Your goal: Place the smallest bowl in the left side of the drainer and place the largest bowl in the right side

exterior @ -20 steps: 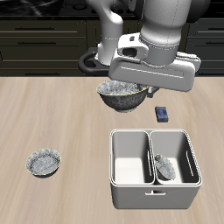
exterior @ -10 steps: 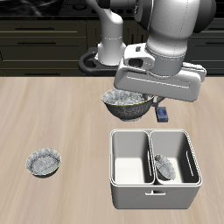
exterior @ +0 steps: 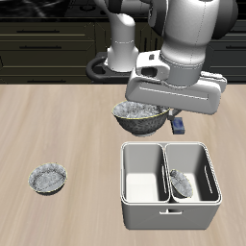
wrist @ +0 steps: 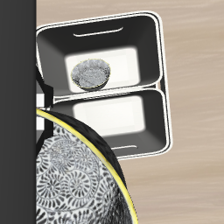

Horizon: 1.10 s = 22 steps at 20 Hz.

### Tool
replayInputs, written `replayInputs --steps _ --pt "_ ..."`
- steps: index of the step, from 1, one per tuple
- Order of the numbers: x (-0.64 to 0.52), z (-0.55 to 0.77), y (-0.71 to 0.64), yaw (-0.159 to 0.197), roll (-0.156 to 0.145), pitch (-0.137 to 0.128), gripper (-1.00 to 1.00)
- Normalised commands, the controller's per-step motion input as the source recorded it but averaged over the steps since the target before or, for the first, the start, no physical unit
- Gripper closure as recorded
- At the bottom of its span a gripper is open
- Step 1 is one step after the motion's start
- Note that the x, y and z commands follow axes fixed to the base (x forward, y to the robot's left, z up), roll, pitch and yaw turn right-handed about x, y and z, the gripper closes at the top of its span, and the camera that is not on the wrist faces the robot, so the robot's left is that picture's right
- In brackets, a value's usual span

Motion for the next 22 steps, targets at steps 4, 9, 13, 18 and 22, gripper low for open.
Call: replayInputs --steps 4,9,13,18,22 --pt "0.09 -0.18 -0.05 -0.002 -0.006 0.027 1.0" --pt "0.06 -0.22 -0.04 -0.001 -0.008 0.021 1.0" --pt "0.02 -0.16 -0.05 -0.004 -0.003 0.026 1.0" --pt "0.04 -0.17 -0.13 0.005 -0.022 0.013 1.0" --pt "0.01 -0.1 -0.05 0.002 -0.023 0.022 1.0"
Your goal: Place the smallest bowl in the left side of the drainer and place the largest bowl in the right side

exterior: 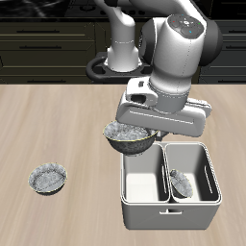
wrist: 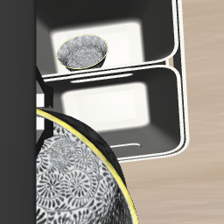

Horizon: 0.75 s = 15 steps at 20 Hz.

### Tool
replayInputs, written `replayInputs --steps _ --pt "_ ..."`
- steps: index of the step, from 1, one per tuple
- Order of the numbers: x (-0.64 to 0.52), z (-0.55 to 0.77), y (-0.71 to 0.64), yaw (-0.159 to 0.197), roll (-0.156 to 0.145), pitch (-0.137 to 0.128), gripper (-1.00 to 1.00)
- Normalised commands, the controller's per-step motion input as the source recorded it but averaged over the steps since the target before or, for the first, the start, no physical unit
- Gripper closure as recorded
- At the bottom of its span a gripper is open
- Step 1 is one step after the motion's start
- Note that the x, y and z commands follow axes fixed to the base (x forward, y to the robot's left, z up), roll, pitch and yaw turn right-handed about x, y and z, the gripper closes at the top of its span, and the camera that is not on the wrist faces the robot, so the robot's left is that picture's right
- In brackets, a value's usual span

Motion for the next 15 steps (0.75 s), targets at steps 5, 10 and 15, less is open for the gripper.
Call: replayInputs --steps 5,10,15 --pt "-0.03 -0.08 0.04 0.027 -0.009 0.009 -1.0" --pt "-0.06 -0.08 0.14 0.018 0.028 0.014 -1.0" --pt "-0.05 0.09 -0.03 0.005 -0.007 -0.015 -1.0"
